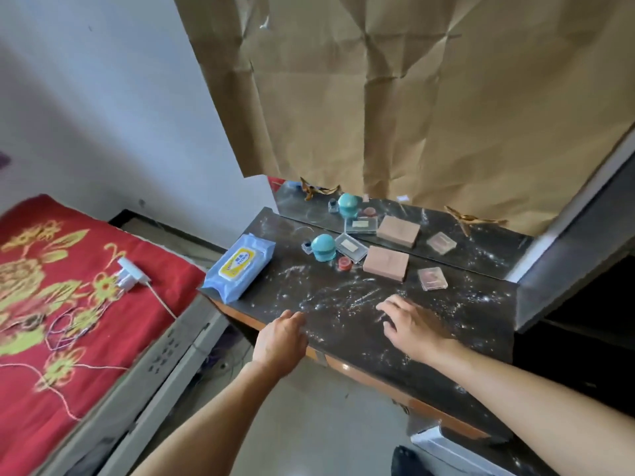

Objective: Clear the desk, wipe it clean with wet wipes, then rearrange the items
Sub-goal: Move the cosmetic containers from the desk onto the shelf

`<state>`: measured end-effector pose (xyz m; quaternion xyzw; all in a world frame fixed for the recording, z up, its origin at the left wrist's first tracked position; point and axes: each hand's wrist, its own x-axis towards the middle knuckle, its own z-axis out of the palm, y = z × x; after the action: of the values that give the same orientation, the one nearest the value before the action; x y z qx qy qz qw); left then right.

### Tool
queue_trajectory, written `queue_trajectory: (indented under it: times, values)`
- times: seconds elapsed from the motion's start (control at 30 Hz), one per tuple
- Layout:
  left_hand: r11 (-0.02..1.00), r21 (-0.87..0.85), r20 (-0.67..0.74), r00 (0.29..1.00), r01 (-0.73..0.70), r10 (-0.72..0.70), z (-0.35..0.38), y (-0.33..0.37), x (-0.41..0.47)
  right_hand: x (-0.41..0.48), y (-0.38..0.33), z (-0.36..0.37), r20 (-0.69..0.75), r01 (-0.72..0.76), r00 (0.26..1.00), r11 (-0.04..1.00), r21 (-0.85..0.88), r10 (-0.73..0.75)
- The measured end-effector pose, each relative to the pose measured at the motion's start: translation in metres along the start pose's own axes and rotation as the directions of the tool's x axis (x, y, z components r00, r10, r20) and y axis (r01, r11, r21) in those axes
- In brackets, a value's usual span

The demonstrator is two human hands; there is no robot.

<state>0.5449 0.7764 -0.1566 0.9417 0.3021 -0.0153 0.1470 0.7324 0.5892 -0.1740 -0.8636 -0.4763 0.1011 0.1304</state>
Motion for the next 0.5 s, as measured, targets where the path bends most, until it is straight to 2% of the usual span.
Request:
queue_trajectory:
  times: [0.23, 0.5]
  values:
    - [1.000, -0.010, 0.040, 0.999, 0.017, -0.017, -0.006, -0.049, 0.058, 0.098, -0.016, 0.011, 0.045, 0.010, 0.999, 0.999, -0.036, -0.009]
    - [1.000, -0.006, 0.122, 0.992, 0.023, -0.023, -0.015, -0.091, 0.151, 0.223, -0.022, 0.038, 0.107, -0.077, 0.991, 0.997, -0.001, 0.076]
